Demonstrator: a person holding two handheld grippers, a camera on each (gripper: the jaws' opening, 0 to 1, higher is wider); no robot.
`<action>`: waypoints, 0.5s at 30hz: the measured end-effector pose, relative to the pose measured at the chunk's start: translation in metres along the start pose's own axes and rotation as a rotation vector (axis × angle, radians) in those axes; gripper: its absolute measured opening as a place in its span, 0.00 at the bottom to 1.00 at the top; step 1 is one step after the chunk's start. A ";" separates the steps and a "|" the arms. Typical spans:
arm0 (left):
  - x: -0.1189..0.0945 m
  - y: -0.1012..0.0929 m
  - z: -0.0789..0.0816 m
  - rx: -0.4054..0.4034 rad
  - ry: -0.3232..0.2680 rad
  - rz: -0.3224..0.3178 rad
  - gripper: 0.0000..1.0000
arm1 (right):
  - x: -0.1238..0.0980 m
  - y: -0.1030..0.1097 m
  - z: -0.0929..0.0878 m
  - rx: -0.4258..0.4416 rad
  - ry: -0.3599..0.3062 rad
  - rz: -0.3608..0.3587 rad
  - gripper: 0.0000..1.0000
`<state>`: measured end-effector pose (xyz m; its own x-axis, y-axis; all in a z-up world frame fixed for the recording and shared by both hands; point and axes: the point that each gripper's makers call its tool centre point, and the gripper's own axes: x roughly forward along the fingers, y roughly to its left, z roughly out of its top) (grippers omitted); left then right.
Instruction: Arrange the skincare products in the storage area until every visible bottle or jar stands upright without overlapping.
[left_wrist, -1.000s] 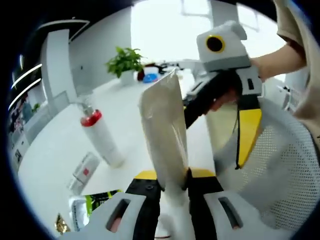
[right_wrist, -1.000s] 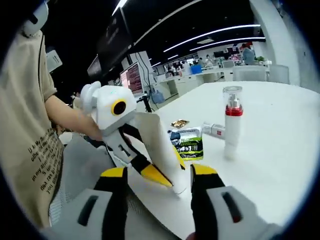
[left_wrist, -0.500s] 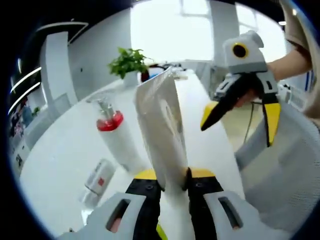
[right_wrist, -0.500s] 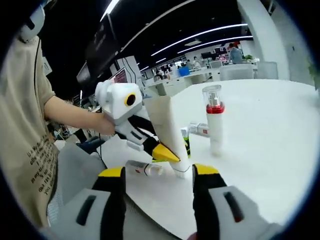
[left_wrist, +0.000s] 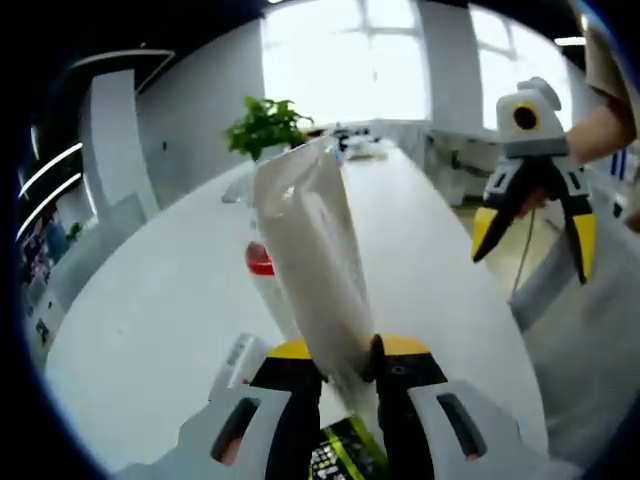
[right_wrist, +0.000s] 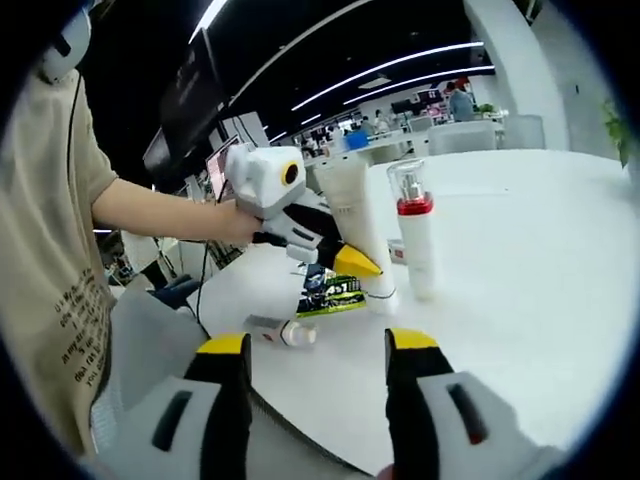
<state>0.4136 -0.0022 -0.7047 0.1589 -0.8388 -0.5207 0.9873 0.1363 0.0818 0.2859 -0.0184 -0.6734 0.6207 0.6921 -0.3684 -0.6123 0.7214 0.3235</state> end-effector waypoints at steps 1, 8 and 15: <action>0.000 0.003 0.000 0.000 0.000 0.002 0.17 | 0.000 -0.001 0.000 0.006 -0.005 -0.003 0.54; 0.000 0.019 -0.002 0.002 0.006 -0.001 0.17 | 0.000 -0.002 -0.003 0.025 -0.014 -0.020 0.54; 0.001 0.025 -0.002 -0.012 -0.001 -0.005 0.17 | 0.000 -0.002 -0.003 0.030 -0.016 -0.026 0.55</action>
<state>0.4387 0.0013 -0.7047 0.1545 -0.8400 -0.5201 0.9879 0.1388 0.0692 0.2853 -0.0198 -0.6767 0.6442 0.6729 -0.3637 -0.5807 0.7397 0.3400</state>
